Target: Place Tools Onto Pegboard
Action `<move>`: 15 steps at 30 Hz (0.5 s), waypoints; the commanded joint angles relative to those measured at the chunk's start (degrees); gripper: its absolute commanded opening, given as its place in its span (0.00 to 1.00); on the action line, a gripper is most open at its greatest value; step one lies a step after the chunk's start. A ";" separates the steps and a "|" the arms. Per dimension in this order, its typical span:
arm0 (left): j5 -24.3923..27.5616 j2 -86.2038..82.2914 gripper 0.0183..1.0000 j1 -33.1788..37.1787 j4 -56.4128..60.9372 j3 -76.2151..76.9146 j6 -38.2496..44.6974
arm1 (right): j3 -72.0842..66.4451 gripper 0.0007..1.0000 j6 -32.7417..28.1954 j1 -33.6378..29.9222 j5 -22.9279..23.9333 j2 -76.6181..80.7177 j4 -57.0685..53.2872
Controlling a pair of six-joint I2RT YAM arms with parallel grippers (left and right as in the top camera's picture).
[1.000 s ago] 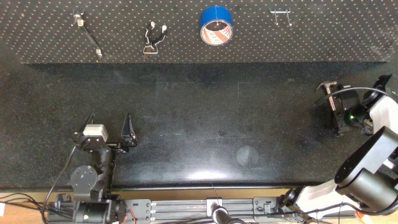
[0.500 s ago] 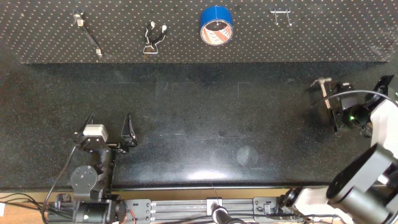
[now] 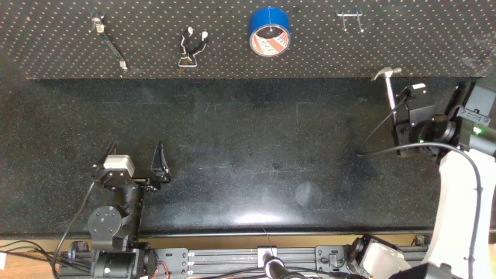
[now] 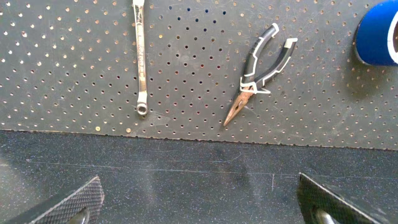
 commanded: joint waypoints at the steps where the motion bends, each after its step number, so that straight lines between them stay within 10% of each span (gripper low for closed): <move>1: 0.42 -0.55 1.00 0.37 -0.42 -0.13 0.55 | 1.73 0.07 6.88 2.97 -1.29 -3.56 -0.35; 15: 0.42 -0.55 1.00 0.37 -0.42 -0.13 0.55 | 4.44 0.08 16.79 13.09 1.81 -14.10 5.11</move>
